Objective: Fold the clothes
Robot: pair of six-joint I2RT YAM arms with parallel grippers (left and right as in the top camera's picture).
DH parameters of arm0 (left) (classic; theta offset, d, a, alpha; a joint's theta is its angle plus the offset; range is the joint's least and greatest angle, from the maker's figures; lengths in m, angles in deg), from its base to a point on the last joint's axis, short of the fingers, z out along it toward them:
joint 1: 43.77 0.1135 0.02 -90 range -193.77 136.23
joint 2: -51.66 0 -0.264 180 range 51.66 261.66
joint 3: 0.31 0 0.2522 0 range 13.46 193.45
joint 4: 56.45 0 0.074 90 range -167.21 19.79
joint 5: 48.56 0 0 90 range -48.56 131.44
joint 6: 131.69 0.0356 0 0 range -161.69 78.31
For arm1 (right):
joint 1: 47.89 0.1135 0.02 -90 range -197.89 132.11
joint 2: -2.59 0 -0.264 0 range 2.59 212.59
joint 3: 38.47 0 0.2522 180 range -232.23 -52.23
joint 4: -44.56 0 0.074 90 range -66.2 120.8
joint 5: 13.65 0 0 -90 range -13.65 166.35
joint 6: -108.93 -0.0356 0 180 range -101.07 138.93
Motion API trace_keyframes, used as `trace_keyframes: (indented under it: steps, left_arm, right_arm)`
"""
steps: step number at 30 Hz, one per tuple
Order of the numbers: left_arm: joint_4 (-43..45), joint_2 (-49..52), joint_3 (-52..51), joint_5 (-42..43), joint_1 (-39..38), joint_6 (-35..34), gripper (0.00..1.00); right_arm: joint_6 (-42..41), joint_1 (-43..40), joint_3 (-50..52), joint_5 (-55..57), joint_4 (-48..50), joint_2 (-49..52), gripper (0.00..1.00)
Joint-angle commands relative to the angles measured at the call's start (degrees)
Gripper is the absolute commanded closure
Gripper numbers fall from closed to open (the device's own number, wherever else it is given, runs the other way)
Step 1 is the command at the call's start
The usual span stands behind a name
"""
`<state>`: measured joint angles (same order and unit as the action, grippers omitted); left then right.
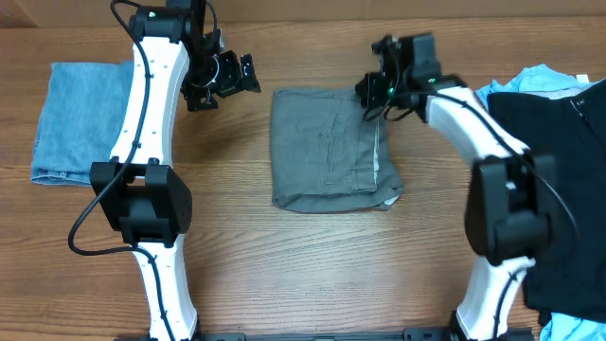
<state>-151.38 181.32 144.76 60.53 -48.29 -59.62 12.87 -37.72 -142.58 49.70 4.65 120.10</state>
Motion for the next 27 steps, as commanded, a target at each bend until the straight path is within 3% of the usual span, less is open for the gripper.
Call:
trace_keyframes:
  steps: [1, 4, 6, 12, 20, 27]
  left_arm:
    - [0.0, -0.2, 1.7, -0.2, -0.4, -0.1, 0.00]
    - [0.0, -0.2, 1.7, -0.2, -0.4, -0.1, 0.00]
    - [0.0, -0.3, 1.7, -0.2, -0.4, -0.1, 0.00]
    - [0.0, -0.2, 1.7, -0.2, -0.4, -0.1, 0.00]
    - [0.0, -0.3, 1.7, -0.2, -0.4, -0.1, 0.00]
    - [0.0, -0.3, 1.7, -0.2, -0.4, -0.1, 0.00]
  right_arm:
    - [0.3, 0.9, -2.6, -14.0, -8.2, -10.1, 0.96]
    - [6.2, 1.7, -2.2, -16.0, -18.7, -10.4, 0.96]
    - [15.0, 3.0, 0.3, -17.5, -24.0, -10.1, 0.96]
    - [28.1, 5.6, 10.1, -20.8, -25.7, -10.1, 0.96]
    - [29.2, 5.6, 20.6, -32.8, -15.6, -10.0, 0.96]
    - [29.2, 5.6, 26.6, -32.8, -9.2, -10.0, 0.96]
